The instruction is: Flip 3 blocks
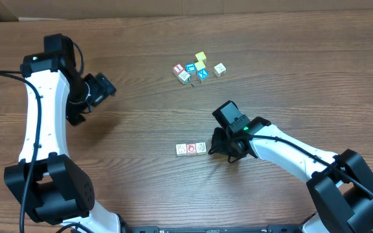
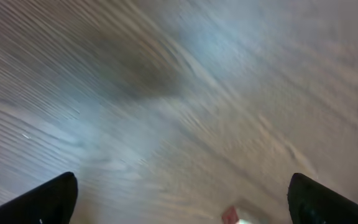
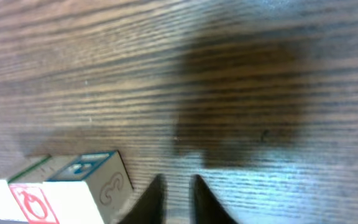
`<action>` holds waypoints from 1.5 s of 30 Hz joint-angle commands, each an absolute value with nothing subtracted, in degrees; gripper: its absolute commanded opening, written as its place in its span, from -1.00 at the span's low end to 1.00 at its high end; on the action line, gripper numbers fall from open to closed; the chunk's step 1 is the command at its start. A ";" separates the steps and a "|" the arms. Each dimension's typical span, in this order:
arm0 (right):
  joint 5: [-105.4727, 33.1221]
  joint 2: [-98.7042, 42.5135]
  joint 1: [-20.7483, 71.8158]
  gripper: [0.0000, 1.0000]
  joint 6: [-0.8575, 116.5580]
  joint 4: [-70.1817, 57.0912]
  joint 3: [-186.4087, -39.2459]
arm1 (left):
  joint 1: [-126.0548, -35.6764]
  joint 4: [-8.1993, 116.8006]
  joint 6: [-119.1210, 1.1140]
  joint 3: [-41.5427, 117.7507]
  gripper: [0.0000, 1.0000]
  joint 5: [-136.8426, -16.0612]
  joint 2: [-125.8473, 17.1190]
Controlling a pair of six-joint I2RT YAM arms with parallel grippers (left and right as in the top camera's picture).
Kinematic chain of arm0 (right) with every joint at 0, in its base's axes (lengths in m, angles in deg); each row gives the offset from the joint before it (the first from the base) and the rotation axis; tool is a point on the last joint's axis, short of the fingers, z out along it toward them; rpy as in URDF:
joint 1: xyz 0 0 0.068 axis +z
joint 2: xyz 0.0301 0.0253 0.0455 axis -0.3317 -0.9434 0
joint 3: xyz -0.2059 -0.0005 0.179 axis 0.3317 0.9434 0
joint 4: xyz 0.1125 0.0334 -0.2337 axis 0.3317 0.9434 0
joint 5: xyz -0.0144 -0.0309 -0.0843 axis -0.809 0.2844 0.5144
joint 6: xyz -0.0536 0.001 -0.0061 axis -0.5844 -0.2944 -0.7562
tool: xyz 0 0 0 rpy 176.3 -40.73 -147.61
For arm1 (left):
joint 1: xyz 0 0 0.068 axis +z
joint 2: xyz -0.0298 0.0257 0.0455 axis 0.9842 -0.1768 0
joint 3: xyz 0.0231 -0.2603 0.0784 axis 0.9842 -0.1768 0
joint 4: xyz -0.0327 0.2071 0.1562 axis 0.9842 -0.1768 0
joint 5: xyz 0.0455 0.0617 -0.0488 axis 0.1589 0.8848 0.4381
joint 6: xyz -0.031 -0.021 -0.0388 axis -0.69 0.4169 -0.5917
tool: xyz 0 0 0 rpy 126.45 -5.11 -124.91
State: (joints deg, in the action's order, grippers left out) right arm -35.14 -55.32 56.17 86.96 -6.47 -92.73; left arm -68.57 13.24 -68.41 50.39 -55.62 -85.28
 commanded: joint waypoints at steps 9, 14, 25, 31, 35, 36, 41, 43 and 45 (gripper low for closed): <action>-34.33 -54.51 56.25 -0.92 87.16 -6.73 -92.99 | -82.41 21.64 -61.09 32.07 -0.92 -60.28 -85.83; -34.13 -54.51 55.51 -0.92 87.18 -8.50 -92.99 | -88.72 29.24 -61.09 26.80 -0.92 -60.28 -85.83; -38.33 -54.51 53.91 -0.92 87.23 -8.41 -92.99 | -100.42 36.39 -69.77 18.63 -0.91 -55.27 -85.83; -38.33 -54.51 54.07 -0.93 87.44 -8.46 -92.99 | -101.60 39.10 -70.42 17.08 -0.92 -56.41 -85.83; -40.14 -54.51 54.26 -0.92 87.44 -8.41 -92.99 | -101.58 40.04 -70.60 17.10 -0.92 -56.30 -85.83; -40.51 -54.51 54.48 -0.93 87.47 -8.39 -92.99 | -101.60 40.43 -70.58 17.10 -0.92 -56.32 -85.83; -40.14 -54.51 55.77 -0.92 87.44 -8.39 -92.90 | -101.58 42.12 -70.58 17.10 -0.92 -56.30 -85.83; -40.01 -54.51 55.82 -0.93 87.44 -8.37 -92.90 | -101.58 42.40 -70.60 17.10 -0.92 -56.30 -85.83; -39.22 -54.51 55.79 -0.92 87.44 -8.37 -92.90 | -101.58 42.51 -70.60 17.12 -0.92 -56.30 -85.83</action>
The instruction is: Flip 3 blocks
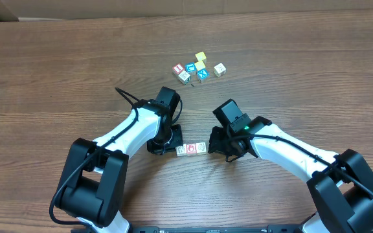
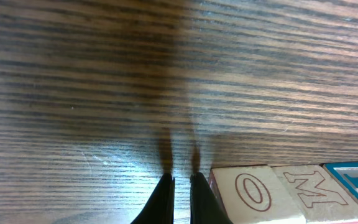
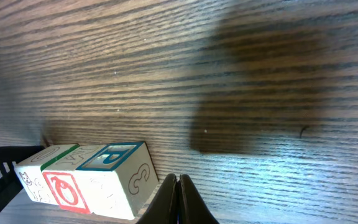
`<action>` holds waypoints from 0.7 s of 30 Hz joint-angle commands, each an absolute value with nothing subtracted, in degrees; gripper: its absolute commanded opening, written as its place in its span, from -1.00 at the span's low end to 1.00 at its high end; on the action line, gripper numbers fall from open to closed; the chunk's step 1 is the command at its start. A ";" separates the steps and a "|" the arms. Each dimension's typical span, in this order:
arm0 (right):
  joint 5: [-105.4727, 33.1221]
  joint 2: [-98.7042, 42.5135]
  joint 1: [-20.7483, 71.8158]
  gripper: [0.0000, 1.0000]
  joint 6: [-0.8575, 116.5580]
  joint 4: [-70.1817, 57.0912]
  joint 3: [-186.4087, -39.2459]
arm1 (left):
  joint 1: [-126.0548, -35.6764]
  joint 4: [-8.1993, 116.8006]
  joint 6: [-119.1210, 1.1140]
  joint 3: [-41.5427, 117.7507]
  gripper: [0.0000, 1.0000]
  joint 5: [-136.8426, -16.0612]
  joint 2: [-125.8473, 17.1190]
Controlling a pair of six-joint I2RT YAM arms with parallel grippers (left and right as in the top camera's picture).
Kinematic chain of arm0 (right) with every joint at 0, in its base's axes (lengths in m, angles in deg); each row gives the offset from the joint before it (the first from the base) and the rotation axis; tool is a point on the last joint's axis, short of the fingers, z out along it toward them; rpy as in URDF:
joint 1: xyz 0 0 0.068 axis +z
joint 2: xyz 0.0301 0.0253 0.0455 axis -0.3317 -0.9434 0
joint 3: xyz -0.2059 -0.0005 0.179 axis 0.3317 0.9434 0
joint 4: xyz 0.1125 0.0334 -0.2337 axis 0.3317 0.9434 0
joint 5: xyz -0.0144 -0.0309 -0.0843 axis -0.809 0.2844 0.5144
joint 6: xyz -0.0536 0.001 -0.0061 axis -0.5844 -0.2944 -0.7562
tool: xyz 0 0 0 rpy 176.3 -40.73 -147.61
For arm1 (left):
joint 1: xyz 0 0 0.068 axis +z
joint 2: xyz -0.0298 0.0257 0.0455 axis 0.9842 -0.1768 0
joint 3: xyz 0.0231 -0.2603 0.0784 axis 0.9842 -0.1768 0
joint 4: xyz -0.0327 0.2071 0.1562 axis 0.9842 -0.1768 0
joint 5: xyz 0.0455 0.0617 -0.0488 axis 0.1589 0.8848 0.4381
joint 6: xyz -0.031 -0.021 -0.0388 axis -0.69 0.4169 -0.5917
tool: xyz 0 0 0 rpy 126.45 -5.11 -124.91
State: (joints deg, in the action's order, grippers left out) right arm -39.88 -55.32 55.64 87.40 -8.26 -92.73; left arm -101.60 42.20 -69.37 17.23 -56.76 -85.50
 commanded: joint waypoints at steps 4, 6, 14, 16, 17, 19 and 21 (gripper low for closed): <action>-38.81 -54.51 55.79 -0.92 87.47 -8.46 -92.90 | -101.55 42.49 -70.55 17.38 -0.92 -56.17 -85.83; -38.68 -54.51 55.79 -0.92 87.44 -8.46 -92.90 | -101.53 42.20 -70.47 17.84 -0.92 -55.86 -85.78; -38.70 -54.51 55.79 -0.92 87.68 -8.96 -92.90 | -101.55 38.57 -68.02 21.10 -0.92 -55.91 -85.78; -38.72 -54.53 55.79 -0.93 87.88 -8.96 -92.90 | -101.55 38.09 -68.00 21.14 -0.92 -55.93 -85.78; -38.72 -54.51 55.79 -0.92 87.88 -8.92 -92.90 | -101.55 37.68 -68.00 21.14 -0.92 -55.95 -85.78; -38.77 -54.51 55.79 -0.93 87.88 -8.85 -92.90 | -101.55 36.54 -68.00 21.14 -0.92 -55.95 -85.78; -39.27 -54.51 55.79 -0.93 87.88 -8.87 -92.90 | -101.60 35.51 -67.98 21.12 -0.92 -55.93 -85.78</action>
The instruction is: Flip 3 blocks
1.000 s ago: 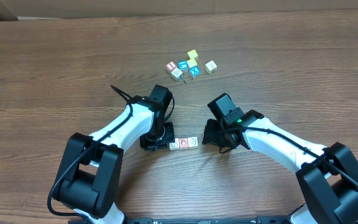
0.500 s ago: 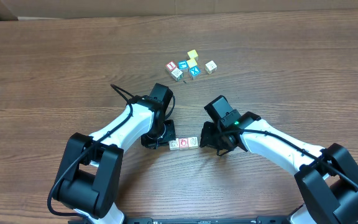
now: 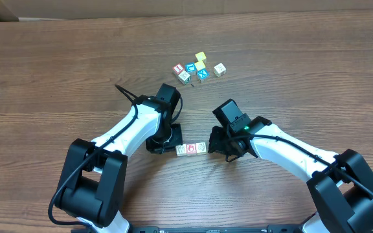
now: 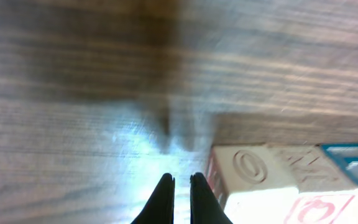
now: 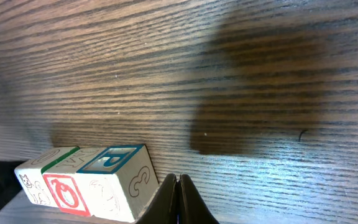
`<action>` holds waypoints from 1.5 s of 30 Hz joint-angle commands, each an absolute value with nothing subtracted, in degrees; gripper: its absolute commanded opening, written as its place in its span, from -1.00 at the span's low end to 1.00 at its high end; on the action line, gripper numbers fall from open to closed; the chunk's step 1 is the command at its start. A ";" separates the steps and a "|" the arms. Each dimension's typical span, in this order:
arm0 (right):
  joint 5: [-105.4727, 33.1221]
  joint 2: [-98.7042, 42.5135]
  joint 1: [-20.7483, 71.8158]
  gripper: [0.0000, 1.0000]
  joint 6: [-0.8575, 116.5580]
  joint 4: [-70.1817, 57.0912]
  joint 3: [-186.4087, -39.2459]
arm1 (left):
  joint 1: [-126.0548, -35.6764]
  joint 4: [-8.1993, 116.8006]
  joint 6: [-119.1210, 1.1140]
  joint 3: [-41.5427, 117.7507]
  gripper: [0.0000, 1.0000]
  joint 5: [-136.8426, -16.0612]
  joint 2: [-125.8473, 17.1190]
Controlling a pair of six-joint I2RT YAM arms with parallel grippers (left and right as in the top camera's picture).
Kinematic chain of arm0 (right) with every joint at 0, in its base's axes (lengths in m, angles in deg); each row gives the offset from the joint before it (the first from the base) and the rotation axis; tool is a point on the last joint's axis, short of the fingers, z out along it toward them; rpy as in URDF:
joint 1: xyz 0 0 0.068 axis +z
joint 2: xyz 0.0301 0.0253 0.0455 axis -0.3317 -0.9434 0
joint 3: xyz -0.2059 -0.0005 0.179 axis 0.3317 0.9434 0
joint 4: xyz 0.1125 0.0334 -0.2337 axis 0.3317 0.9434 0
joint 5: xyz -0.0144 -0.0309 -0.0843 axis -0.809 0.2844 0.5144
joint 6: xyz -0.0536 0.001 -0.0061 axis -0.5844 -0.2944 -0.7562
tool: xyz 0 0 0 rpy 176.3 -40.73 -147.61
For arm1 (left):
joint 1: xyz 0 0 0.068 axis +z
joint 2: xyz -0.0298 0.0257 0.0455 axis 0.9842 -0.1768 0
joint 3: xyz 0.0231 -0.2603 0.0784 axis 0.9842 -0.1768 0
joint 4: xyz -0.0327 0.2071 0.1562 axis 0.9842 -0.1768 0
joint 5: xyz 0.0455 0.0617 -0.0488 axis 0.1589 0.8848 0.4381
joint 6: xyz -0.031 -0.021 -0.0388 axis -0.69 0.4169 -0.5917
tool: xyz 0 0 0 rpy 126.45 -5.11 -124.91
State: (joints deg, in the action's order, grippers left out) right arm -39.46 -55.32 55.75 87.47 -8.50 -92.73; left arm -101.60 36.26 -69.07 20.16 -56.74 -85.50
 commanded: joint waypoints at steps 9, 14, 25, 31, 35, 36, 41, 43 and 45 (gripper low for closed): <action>-40.51 -54.53 55.79 -0.92 87.86 -9.29 -92.90 | -101.64 34.95 -68.02 21.01 -0.92 -56.37 -85.78; -40.91 -54.53 55.79 -0.92 87.84 -9.29 -92.90 | -101.66 35.36 -68.04 20.53 -0.92 -56.34 -85.78; -40.86 -54.53 55.82 -0.92 87.84 -9.29 -92.90 | -101.64 38.20 -69.09 19.18 -0.92 -56.37 -85.78; -40.54 -54.53 57.48 -0.92 88.34 -9.51 -92.90 | -101.64 38.16 -69.09 19.18 -0.92 -56.37 -85.78; -37.24 -54.53 58.31 -0.92 88.97 -9.49 -92.90 | -101.64 38.20 -69.09 19.18 -0.91 -56.34 -85.78; -37.17 -54.53 58.31 -0.92 88.95 -9.49 -92.90 | -101.64 38.20 -69.09 19.18 -0.92 -56.34 -85.78; -37.17 -54.53 58.31 -0.92 88.93 -10.01 -92.90 | -101.64 38.16 -69.09 19.18 -0.91 -56.37 -85.78; -37.15 -54.53 58.31 -0.92 88.93 -10.40 -92.90 | -101.66 38.03 -69.09 19.18 -0.91 -56.39 -85.78; -37.08 -54.53 58.31 -0.93 88.93 -10.67 -92.90 | -101.66 37.72 -69.09 19.18 -0.92 -56.37 -85.78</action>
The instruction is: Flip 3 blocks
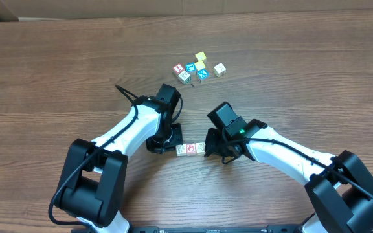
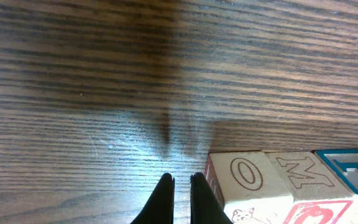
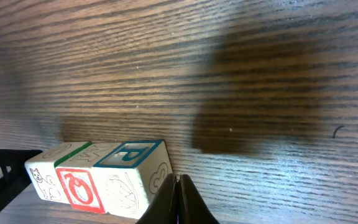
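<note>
Three letter blocks lie in a row on the table. In the left wrist view they read O, M and P on their far sides. My left gripper is shut, its tips low on the table against the O end of the row. The right gripper is shut too, pressed to the P block at the end face marked 3. In the overhead view the left gripper and right gripper flank the row.
A loose cluster of several more blocks sits at the back of the wooden table. A cardboard edge shows at the far left corner.
My right gripper has shifted a little to the left and now touches the P end of the row. The left gripper stays at the O end, shut.
At first my left arm was far off to the left with its gripper open, while the right gripper hovered almost shut to the right of the row. Then the left gripper was shut at the row's left end. Now both shut grippers bracket the three blocks.
</note>
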`<action>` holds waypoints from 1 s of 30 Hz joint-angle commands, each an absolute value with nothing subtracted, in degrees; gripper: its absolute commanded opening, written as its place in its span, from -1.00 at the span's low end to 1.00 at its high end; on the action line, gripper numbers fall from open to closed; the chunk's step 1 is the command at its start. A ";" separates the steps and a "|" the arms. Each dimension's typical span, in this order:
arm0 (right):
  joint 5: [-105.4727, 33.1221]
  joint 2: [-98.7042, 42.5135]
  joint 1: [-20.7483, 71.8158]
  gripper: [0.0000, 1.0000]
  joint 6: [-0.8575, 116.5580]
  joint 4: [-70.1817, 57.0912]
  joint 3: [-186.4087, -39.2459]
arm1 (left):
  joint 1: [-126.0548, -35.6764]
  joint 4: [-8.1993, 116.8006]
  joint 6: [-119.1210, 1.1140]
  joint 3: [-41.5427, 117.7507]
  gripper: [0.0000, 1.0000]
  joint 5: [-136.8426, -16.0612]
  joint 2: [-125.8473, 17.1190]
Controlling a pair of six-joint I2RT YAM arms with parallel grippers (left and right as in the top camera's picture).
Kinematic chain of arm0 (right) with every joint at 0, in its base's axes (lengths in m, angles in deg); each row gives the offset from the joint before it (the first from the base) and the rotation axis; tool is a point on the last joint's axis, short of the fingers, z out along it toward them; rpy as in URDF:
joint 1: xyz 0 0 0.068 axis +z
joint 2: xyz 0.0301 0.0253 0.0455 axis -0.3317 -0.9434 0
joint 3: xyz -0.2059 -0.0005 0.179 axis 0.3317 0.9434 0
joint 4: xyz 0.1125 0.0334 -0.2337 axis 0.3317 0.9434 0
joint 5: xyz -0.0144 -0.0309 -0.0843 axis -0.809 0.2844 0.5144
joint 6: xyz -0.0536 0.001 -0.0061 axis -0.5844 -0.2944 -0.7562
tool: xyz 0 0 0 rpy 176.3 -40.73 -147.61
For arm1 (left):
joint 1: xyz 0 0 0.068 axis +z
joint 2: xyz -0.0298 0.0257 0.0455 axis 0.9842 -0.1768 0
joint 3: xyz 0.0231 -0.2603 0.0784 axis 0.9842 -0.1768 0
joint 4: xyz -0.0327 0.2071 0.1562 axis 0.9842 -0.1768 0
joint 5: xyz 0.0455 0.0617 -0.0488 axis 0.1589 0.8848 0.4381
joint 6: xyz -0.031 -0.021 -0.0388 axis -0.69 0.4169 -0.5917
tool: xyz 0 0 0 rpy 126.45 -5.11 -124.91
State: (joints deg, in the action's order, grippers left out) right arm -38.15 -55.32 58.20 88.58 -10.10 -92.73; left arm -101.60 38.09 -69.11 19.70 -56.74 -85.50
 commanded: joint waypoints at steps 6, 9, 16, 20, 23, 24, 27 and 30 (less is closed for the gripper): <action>-35.79 -54.53 58.31 -0.92 88.95 -10.82 -92.90 | -101.73 36.32 -69.09 19.13 -0.92 -56.37 -85.78; -35.68 -54.53 58.31 -0.92 88.95 -11.04 -92.90 | -101.97 36.10 -69.09 19.13 -0.92 -56.37 -85.78; -35.66 -55.95 58.31 -0.92 88.93 -12.30 -92.90 | -102.54 36.02 -69.09 19.13 -0.92 -56.37 -85.78; -35.64 -56.37 58.31 -0.92 88.93 -12.28 -92.90 | -103.06 36.06 -69.11 19.13 -0.92 -56.34 -85.78; -35.40 -56.37 58.31 -0.92 88.93 -12.35 -92.90 | -103.11 36.08 -69.09 19.13 -0.92 -56.32 -85.78; -34.98 -56.37 58.31 -0.92 88.93 -12.30 -92.90 | -103.11 36.08 -69.09 19.13 -0.92 -56.32 -85.78; -33.69 -56.37 58.31 -0.92 88.95 -12.28 -92.90 | -103.11 36.13 -69.09 19.13 -0.92 -56.04 -85.78; -33.24 -56.37 58.31 -0.92 88.95 -12.22 -92.90 | -103.11 36.15 -69.09 19.13 -0.92 -55.86 -85.78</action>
